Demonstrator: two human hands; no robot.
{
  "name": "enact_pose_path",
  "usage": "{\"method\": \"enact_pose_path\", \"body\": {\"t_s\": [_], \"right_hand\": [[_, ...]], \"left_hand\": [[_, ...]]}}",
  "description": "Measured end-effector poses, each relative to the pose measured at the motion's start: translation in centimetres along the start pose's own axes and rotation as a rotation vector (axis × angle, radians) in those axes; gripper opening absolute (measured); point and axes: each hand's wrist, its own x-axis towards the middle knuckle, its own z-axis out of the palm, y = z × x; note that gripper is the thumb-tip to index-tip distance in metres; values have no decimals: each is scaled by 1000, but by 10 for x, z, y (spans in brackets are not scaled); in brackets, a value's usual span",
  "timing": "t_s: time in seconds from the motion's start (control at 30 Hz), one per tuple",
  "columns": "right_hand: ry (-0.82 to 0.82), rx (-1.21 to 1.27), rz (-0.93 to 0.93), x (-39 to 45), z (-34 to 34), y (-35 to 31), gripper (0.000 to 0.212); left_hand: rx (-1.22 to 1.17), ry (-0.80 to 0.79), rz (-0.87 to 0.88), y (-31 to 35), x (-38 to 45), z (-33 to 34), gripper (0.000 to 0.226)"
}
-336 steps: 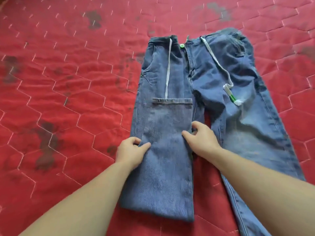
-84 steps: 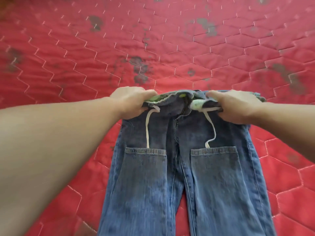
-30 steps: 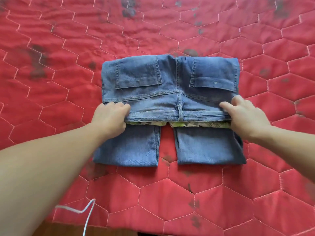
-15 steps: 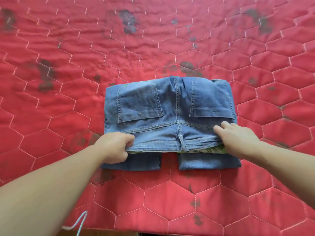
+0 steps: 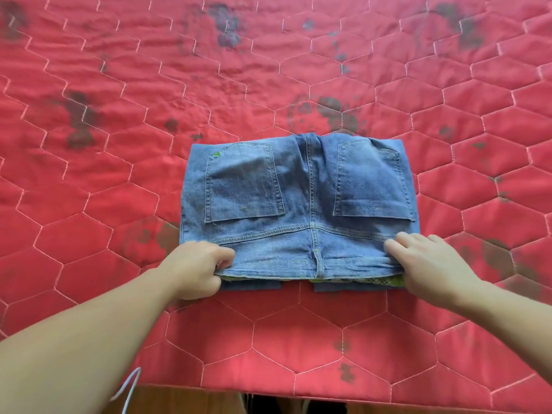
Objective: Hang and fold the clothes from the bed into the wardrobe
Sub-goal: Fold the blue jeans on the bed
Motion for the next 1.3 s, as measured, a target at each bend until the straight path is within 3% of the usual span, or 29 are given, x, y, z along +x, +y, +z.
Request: {"method": "enact_pose_path", "body": {"t_s": [0.13, 0.23, 0.3, 0.37, 0.4, 0.47, 0.5, 0.57, 0.7, 0.77, 0.87, 1.0, 1.13, 1.2, 1.3], "right_hand": [[-281, -8, -5, 1, 0, -7, 28], [-418, 311, 34, 4, -11, 1, 39], [-272, 511, 170, 3, -10, 10, 41], [0, 604, 482, 4, -4, 13, 44], [32, 673, 672, 7, -2, 12, 52], [-68, 863, 945, 12, 1, 5, 68], [-94, 924, 997, 15, 3, 3, 69], [-77, 1055, 1028, 21, 8, 2, 59], [-57, 1407, 1013, 32, 13, 1, 16], [-62, 1475, 1017, 34, 11, 2, 12], [-26, 1513, 964, 31, -1, 3, 18], [74, 1230, 799, 39, -46, 1, 40], [74, 1153, 513, 70, -131, -39, 50], [32, 1123, 328, 85, -162, -75, 55], [-78, 1035, 140, 116, -178, -137, 67]], "left_hand": [[92, -234, -95, 15, 6, -1, 18], [25, -397, -208, 31, 19, -25, 36], [-98, -297, -239, 45, 35, -44, 40], [-244, -43, -243, 68, 57, -49, 27], [-380, 38, -249, 85, 67, -48, 19], [-720, 54, -253, 121, 84, -34, 19], [-862, 37, -271, 137, 92, -25, 29], [-923, 24, -357, 153, 100, -12, 54], [-925, -33, -420, 152, 106, -14, 57], [-1011, -86, -392, 149, 103, -25, 52], [-1117, -75, -417, 141, 101, -32, 45], [-1286, 33, -469, 139, 98, -51, 37], [-1792, 15, -443, 132, 92, -88, 55], [-2016, 7, -344, 114, 80, -102, 67], [-2251, 202, -241, 72, 53, -108, 68]]}}
